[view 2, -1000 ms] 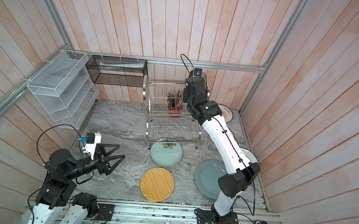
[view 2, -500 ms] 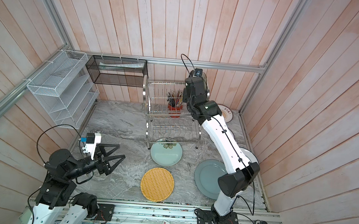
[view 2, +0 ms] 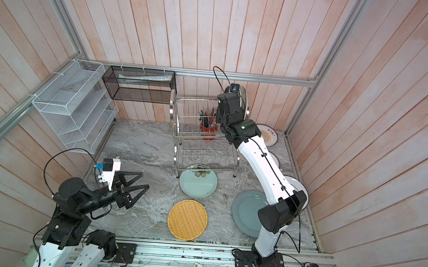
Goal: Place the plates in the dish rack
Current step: 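Lower the navy plate into the upper slots beside the green-rimmed plate with the right gripper, then open the right gripper and draw it back toward the table front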
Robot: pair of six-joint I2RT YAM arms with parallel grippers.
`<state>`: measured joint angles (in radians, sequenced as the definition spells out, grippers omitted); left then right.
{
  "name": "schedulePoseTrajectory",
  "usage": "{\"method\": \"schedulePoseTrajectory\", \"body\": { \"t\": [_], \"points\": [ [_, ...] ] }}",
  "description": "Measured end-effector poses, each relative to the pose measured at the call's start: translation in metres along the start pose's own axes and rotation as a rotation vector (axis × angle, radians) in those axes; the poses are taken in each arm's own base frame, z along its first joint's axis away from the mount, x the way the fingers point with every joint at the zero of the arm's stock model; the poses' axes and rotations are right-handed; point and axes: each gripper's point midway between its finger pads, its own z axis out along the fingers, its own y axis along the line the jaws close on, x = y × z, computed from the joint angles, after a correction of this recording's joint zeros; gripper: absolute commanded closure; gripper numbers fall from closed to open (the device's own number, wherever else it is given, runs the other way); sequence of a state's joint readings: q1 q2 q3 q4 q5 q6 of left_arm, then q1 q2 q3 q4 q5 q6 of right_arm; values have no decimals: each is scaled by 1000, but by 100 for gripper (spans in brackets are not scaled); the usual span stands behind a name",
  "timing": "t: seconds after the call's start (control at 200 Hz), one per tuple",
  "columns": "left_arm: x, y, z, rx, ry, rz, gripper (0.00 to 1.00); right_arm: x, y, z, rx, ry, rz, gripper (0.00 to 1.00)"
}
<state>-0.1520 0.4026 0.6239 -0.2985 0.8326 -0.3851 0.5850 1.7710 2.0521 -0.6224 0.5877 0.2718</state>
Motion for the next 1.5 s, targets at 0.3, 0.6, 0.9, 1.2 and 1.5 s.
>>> {"method": "schedulePoseTrajectory", "body": {
  "t": [0.3, 0.6, 0.9, 1.2, 1.5],
  "points": [
    [0, -1, 0, 1, -2, 3, 0, 3, 3, -1, -3, 6, 3, 100],
    [0, -2, -1, 3, -3, 5, 0, 2, 2, 2, -34, 15, -18, 99],
    [0, -2, -1, 3, -3, 5, 0, 1, -1, 4, -53, 22, -25, 85],
    [0, -2, -1, 3, -3, 5, 0, -2, -2, 6, -72, 17, -14, 75],
    [-1, -2, -1, 4, -4, 6, 0, -3, -8, 8, -62, 17, -10, 71]
  ]
}}
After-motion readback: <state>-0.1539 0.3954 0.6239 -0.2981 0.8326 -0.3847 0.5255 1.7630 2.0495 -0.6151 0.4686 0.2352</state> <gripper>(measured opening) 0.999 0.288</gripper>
